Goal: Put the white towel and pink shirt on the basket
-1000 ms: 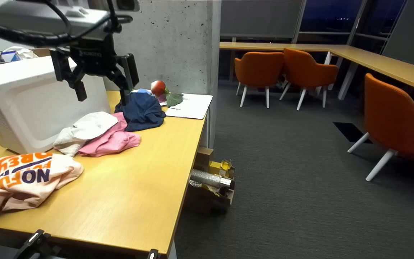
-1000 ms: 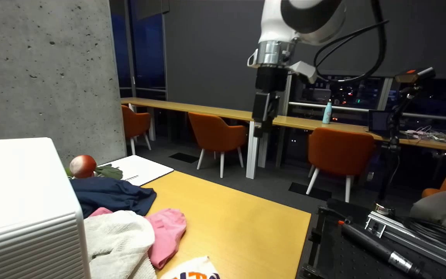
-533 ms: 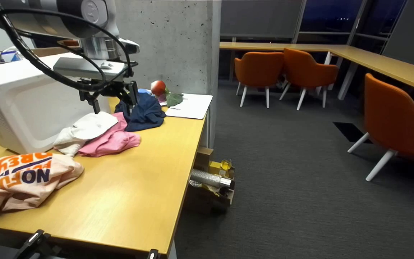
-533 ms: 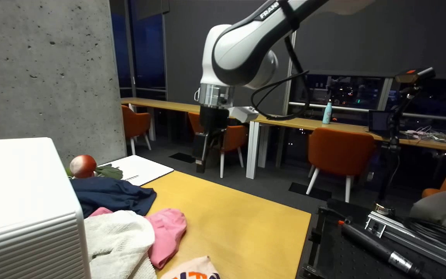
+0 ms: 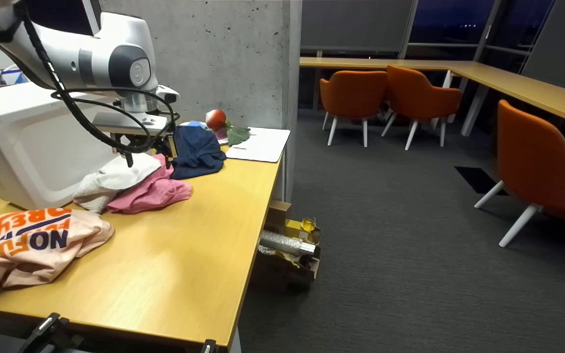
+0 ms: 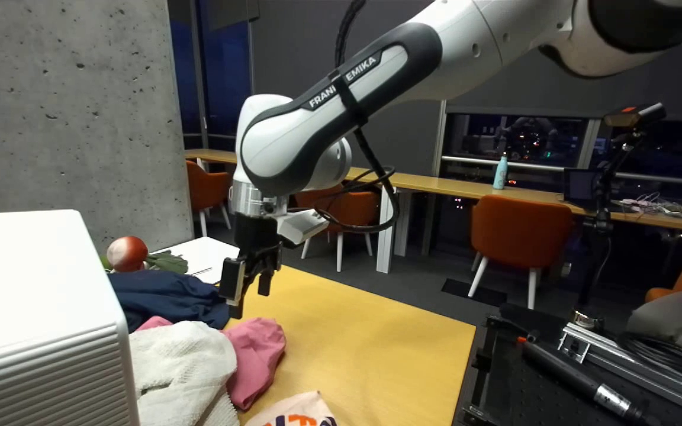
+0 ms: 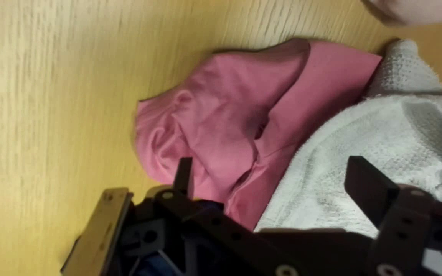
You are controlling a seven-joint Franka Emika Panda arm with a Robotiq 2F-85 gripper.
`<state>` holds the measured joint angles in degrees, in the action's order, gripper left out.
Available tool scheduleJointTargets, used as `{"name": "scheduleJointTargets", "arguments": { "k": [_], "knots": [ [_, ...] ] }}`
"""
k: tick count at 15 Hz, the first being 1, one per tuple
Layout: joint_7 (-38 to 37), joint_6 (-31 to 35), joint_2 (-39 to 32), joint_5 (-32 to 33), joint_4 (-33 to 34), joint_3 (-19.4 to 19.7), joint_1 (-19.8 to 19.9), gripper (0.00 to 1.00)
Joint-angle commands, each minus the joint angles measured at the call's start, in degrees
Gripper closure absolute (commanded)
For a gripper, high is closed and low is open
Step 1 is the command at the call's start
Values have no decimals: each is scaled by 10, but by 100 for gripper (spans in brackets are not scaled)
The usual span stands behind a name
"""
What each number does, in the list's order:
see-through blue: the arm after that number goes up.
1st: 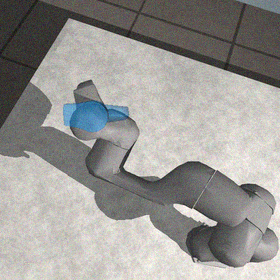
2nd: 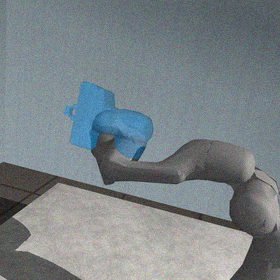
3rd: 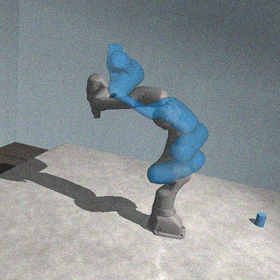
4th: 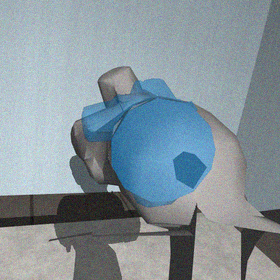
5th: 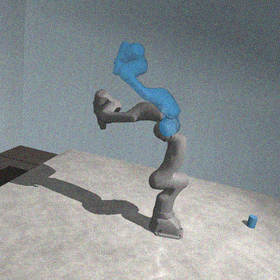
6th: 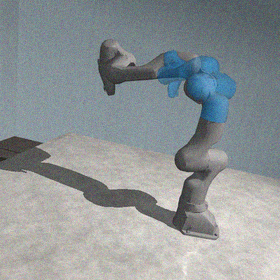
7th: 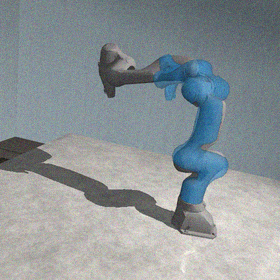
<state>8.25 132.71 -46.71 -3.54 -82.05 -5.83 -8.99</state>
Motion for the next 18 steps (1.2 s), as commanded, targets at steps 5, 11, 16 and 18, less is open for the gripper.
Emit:
{"name": "scheduleJointTargets", "arguments": {
  "k": [5,11,16,18],
  "knots": [
    [-5,-97,-178,22,252,-7,-37,0],
    [0,-185,-285,21,412,5,-62,25],
    [-4,-268,-335,19,525,9,-63,58],
    [-10,-291,-330,23,529,8,-55,73]
  ]
}}
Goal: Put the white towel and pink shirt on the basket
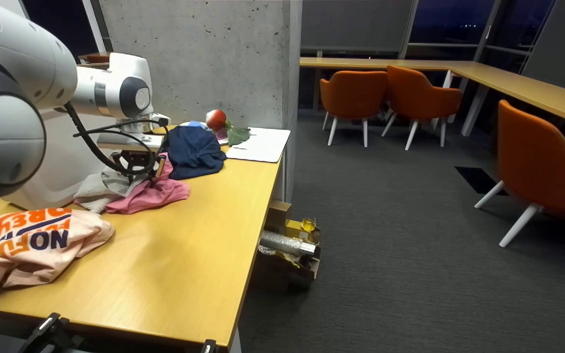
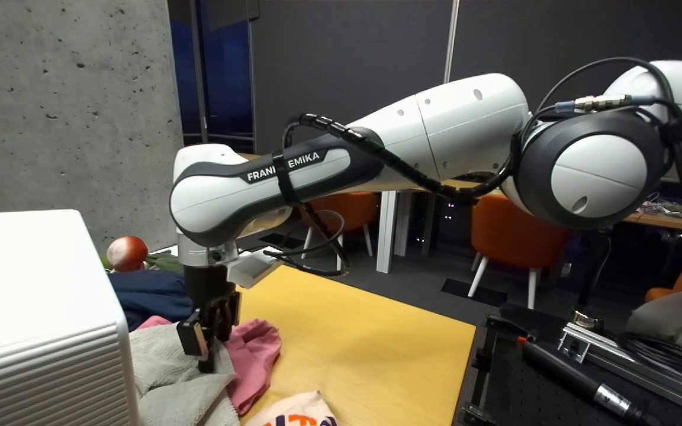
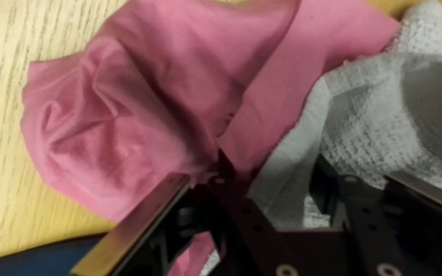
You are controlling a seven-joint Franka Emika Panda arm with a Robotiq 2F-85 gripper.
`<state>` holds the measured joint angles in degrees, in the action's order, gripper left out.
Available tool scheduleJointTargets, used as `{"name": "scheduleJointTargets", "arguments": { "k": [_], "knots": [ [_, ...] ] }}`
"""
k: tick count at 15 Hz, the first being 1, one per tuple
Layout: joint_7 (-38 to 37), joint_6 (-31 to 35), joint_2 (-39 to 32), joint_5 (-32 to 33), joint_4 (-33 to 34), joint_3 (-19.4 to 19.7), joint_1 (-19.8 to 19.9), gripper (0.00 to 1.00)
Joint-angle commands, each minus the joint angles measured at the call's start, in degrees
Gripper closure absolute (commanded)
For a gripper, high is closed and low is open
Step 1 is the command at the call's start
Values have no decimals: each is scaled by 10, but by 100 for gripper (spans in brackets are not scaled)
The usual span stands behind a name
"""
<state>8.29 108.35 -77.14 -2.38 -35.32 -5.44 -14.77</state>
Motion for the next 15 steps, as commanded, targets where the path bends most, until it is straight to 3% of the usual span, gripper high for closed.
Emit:
{"name": "scheduleJointTargets", "arguments": {
  "k": [1,3,4,6,7,8,10,12,15],
  "knots": [
    [-12,-68,-25,10,72,5,6,80],
    [-20,-104,-28,9,92,10,14,95],
    [-22,-107,-9,4,68,17,19,99],
    [-25,-134,6,3,71,22,30,100],
    [-26,-173,-8,5,123,16,36,99],
    [-21,-191,-2,1,134,14,41,98],
    [-13,-201,47,-7,104,5,48,98],
    [-6,-217,73,-14,116,-6,45,98],
    [9,-237,120,-15,117,-19,21,98]
  ]
}}
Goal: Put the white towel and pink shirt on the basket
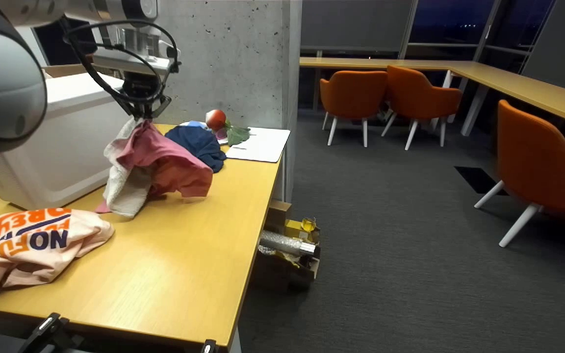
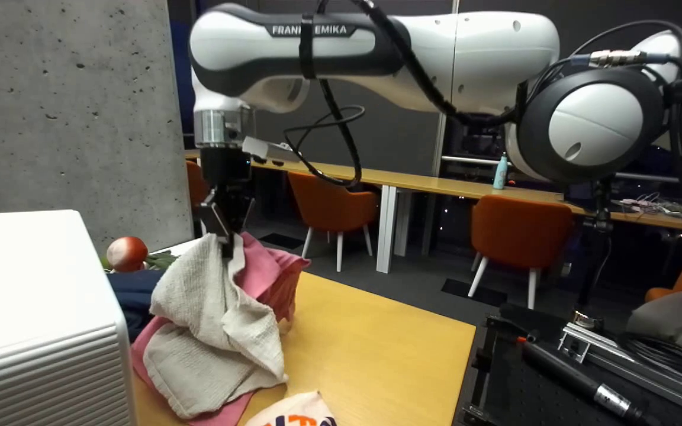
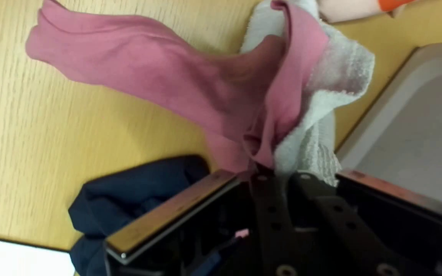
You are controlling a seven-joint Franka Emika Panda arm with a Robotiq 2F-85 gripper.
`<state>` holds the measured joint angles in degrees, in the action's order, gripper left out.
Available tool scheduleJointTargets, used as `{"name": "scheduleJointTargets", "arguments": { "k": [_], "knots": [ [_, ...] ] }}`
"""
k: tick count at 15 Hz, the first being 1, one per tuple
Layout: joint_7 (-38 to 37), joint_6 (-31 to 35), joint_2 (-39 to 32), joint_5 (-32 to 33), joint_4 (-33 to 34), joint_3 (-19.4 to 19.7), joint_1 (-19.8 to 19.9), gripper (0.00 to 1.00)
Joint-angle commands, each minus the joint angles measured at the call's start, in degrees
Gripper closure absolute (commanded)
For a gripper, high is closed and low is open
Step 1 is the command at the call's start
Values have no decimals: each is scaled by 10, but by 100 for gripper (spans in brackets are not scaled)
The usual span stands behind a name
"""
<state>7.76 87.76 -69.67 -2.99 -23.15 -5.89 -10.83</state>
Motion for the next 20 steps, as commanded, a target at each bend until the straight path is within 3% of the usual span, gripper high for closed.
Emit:
{"name": "scheduleJointTargets", "arguments": {
  "k": [1,5,10,15,20],
  "knots": [
    [19,-34,56,-8,-5,-18,-27,98],
    [27,-59,96,2,-10,-20,-73,98],
    [28,-48,127,23,-1,-6,-98,98],
    [29,10,139,33,3,4,-102,98],
    [26,130,132,32,2,2,-103,98]
  ]
}}
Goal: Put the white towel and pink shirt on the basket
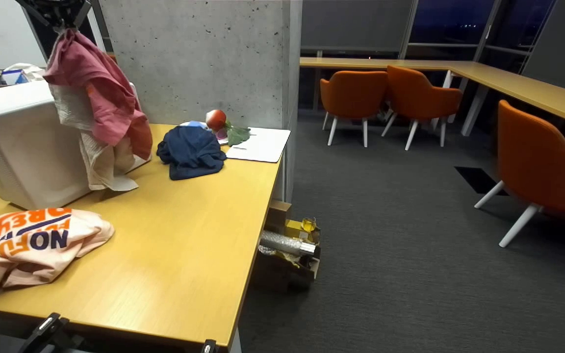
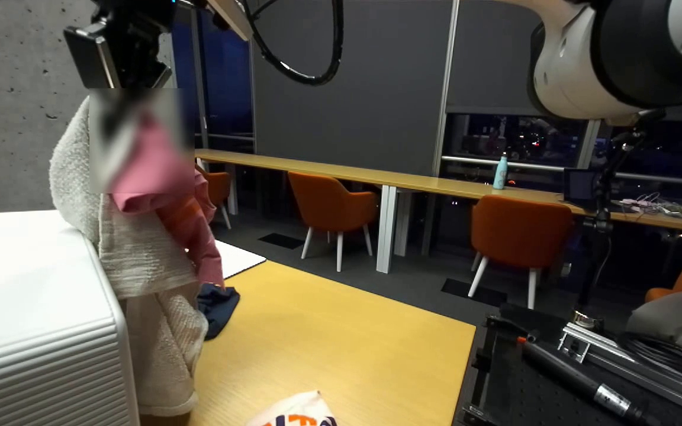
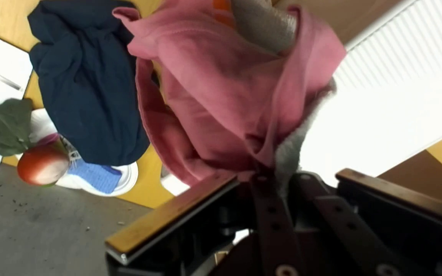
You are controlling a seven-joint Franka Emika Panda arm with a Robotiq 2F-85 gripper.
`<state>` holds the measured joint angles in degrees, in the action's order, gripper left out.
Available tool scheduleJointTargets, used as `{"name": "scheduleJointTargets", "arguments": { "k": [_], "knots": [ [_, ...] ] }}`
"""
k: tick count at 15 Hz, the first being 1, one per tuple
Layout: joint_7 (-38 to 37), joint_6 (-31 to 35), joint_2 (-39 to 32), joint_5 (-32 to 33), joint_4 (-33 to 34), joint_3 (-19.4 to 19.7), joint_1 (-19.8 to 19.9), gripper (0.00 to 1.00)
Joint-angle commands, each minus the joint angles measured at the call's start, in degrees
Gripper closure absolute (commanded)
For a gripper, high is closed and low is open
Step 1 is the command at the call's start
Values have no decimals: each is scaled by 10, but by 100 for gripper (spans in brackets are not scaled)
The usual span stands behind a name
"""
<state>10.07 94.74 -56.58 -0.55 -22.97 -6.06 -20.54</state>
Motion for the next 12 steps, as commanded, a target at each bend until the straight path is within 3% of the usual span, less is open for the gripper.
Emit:
{"name": "scheduleJointTargets", "arguments": {
  "k": [1,6,12],
  "knots": [
    [4,91,0,-2,0,-4,-3,98],
    [75,149,-5,-61,-6,-65,6,98],
    [189,107,-2,-126,-24,-133,6,98]
  ]
}}
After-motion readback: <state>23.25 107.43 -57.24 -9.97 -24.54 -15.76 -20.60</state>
